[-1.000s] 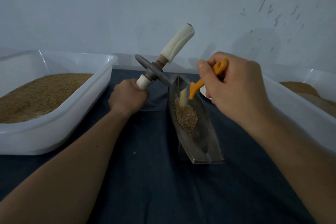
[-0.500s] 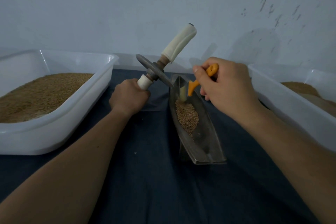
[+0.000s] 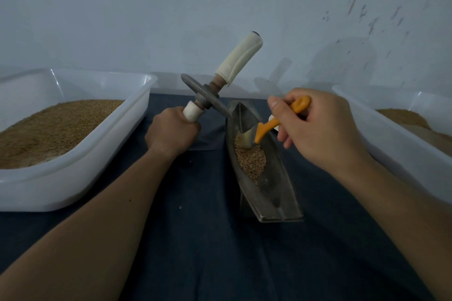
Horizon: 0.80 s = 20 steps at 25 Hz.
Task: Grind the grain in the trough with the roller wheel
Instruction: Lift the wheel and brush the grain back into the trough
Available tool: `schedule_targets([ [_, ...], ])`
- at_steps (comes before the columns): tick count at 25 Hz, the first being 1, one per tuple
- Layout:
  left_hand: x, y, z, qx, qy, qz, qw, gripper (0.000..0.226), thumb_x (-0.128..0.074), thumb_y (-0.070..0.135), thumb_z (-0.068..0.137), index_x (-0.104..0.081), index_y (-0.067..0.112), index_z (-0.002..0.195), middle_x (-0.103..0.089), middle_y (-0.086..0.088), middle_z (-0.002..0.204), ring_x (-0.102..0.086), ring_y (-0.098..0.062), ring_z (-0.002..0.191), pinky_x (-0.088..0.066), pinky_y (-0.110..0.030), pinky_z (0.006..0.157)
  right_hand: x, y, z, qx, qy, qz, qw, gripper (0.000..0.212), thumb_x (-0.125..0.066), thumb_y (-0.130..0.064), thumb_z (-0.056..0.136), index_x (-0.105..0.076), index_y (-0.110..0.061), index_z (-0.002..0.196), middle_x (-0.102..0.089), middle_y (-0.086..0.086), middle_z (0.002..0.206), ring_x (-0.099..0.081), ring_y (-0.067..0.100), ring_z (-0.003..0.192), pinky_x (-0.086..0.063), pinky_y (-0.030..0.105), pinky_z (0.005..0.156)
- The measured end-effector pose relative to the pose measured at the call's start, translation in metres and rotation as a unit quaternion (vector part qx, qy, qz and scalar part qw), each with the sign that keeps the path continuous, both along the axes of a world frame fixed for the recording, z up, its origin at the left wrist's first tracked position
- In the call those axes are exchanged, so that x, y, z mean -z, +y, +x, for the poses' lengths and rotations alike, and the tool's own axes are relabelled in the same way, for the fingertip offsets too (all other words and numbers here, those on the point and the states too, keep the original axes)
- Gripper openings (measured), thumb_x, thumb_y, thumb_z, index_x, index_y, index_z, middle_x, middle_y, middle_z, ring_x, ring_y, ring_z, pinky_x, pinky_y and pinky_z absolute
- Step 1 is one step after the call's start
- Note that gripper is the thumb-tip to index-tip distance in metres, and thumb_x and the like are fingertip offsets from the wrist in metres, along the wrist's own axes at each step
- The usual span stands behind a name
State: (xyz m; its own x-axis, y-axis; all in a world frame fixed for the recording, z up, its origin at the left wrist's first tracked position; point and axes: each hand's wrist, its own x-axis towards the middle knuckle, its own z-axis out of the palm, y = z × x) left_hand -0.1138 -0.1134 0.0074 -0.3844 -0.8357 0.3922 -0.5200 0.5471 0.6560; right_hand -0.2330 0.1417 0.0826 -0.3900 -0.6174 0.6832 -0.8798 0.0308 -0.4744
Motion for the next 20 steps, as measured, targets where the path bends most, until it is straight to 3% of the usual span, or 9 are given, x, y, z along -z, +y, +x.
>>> schedule_targets([
  [4, 0.0, 0.0, 0.0, 0.001, 0.002, 0.0, 1.0, 0.014, -0.064, 0.042, 0.071, -0.057, 0.04, 0.082, -0.058, 0.014, 0.071, -0.054, -0.009, 0.065, -0.04, -0.028, 0.058, -0.003, 0.023, -0.012, -0.027, -0.113, -0.112, 0.987, 0.037, -0.058, -0.051, 0.101, -0.071, -0.022, 0.083, -0.071, 0.002, 0.066, -0.069, 0.021, 0.052, -0.057, 0.031, 0.053],
  [7, -0.001, 0.002, 0.0, -0.004, -0.005, 0.0, 1.0, 0.011, -0.062, 0.042, 0.07, -0.057, 0.039, 0.08, -0.06, 0.012, 0.073, -0.058, -0.016, 0.069, -0.045, -0.031, 0.062, 0.009, 0.038, -0.019, -0.045, -0.125, -0.089, 0.987, 0.026, -0.057, -0.042, 0.103, -0.073, -0.024, 0.093, -0.073, 0.003, 0.074, -0.072, 0.022, 0.061, -0.06, 0.032, 0.058],
  [10, -0.002, 0.004, 0.0, -0.008, -0.016, 0.0, 1.0, 0.008, -0.061, 0.041, 0.071, -0.054, 0.038, 0.073, -0.06, 0.011, 0.073, -0.059, -0.019, 0.071, -0.046, -0.033, 0.064, 0.022, 0.049, -0.016, -0.065, -0.067, -0.018, 0.995, 0.021, -0.055, -0.041, 0.103, -0.071, -0.028, 0.103, -0.074, -0.003, 0.083, -0.074, 0.014, 0.073, -0.059, 0.022, 0.064],
  [13, -0.001, 0.005, 0.0, -0.008, -0.015, -0.001, 1.0, 0.008, -0.061, 0.04, 0.071, -0.054, 0.038, 0.073, -0.06, 0.011, 0.073, -0.06, -0.019, 0.071, -0.046, -0.032, 0.063, 0.021, 0.065, -0.014, -0.088, -0.017, 0.041, 0.995, 0.017, -0.057, -0.04, 0.101, -0.07, -0.038, 0.112, -0.073, -0.01, 0.087, -0.073, 0.011, 0.077, -0.059, 0.024, 0.065],
  [15, -0.002, 0.005, 0.0, -0.004, -0.013, 0.001, 1.0, 0.008, -0.061, 0.04, 0.07, -0.056, 0.038, 0.077, -0.061, 0.011, 0.074, -0.06, -0.018, 0.071, -0.049, -0.033, 0.064, 0.017, 0.078, -0.011, -0.079, 0.075, 0.078, 0.991, 0.02, -0.054, -0.047, 0.104, -0.066, -0.049, 0.12, -0.071, -0.014, 0.087, -0.071, 0.009, 0.074, -0.056, 0.027, 0.062],
  [18, -0.002, 0.005, 0.001, -0.006, -0.014, 0.005, 1.0, 0.011, -0.061, 0.04, 0.07, -0.059, 0.037, 0.081, -0.062, 0.01, 0.075, -0.06, -0.018, 0.072, -0.05, -0.034, 0.066, 0.02, 0.088, -0.003, -0.099, 0.177, 0.123, 0.971, 0.03, -0.055, -0.049, 0.1, -0.066, -0.044, 0.127, -0.064, -0.017, 0.099, -0.062, 0.005, 0.07, -0.048, 0.02, 0.062],
  [20, -0.003, 0.005, 0.0, -0.007, -0.015, 0.004, 1.0, 0.011, -0.061, 0.04, 0.07, -0.059, 0.036, 0.081, -0.062, 0.01, 0.075, -0.06, -0.018, 0.072, -0.049, -0.034, 0.065, 0.025, 0.09, 0.0, -0.1, 0.193, 0.124, 0.968, 0.032, -0.057, -0.045, 0.099, -0.069, -0.036, 0.127, -0.062, -0.018, 0.105, -0.058, 0.002, 0.07, -0.043, 0.014, 0.062],
])
